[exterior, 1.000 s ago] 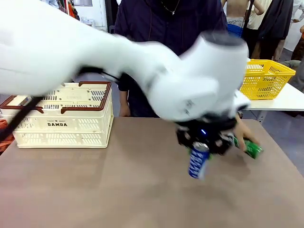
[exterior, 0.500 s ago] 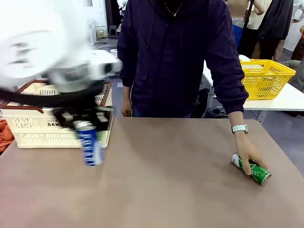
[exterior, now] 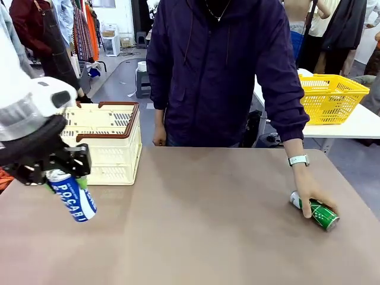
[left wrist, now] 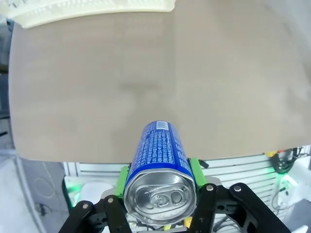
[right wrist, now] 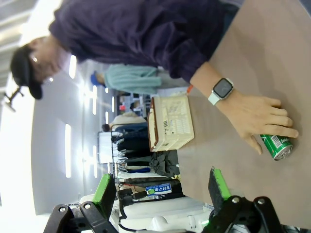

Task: Place the drinks into the Shopping basket.
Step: Pick up one drink and place it into the Shopping basket.

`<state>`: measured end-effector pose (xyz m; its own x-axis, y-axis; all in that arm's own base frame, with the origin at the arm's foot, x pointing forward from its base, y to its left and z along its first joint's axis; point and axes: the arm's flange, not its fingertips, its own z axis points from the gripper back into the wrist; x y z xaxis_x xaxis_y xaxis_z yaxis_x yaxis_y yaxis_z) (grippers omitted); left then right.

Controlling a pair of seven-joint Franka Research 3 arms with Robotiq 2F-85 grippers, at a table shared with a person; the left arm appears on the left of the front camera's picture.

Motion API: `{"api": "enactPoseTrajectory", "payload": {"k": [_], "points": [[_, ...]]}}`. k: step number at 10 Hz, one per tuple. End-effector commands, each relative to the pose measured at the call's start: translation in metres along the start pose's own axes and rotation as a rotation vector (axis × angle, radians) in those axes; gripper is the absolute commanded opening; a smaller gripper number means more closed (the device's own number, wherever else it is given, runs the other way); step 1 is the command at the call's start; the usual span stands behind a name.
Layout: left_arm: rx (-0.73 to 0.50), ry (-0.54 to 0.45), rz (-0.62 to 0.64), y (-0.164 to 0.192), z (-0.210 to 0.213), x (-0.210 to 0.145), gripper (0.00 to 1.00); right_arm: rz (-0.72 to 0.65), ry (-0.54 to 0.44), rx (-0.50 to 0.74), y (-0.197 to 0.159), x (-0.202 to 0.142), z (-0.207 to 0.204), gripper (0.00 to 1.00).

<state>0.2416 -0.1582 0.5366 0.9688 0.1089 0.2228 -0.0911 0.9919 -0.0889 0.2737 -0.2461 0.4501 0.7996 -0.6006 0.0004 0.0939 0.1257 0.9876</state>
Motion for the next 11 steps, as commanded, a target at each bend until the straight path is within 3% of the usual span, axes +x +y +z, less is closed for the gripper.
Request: {"api": "enactPoseTrajectory", "payload": {"k": [1, 3, 5, 8, 9, 10, 11], "points": [[0.007, 0.008, -0.039, -0.012, 0.009, 0.014, 0.00, 0.013, -0.006, 0.018, 0.002, 0.000, 0.000, 1.00], [0.015, 0.009, -0.023, -0.013, -0.001, 0.004, 0.00, 0.013, -0.006, 0.018, 0.002, 0.000, 0.000, 1.00], [0.033, -0.049, 0.069, 0.015, 0.027, 0.067, 0.00, 0.013, -0.006, 0.018, 0.002, 0.000, 0.000, 1.00], [0.048, -0.272, 0.227, 0.050, 0.071, 0.175, 0.00, 0.013, -0.006, 0.018, 0.002, 0.000, 0.000, 1.00], [0.010, -0.305, 0.221, 0.053, 0.078, 0.205, 0.00, 0.013, -0.006, 0.018, 0.002, 0.000, 0.000, 1.00], [-0.042, -0.265, 0.174, 0.051, 0.078, 0.230, 0.00, 0.013, -0.006, 0.018, 0.002, 0.000, 0.000, 1.00], [-0.015, -0.278, 0.187, 0.053, 0.072, 0.258, 0.00, 0.013, -0.006, 0.018, 0.002, 0.000, 0.000, 1.00]]}}
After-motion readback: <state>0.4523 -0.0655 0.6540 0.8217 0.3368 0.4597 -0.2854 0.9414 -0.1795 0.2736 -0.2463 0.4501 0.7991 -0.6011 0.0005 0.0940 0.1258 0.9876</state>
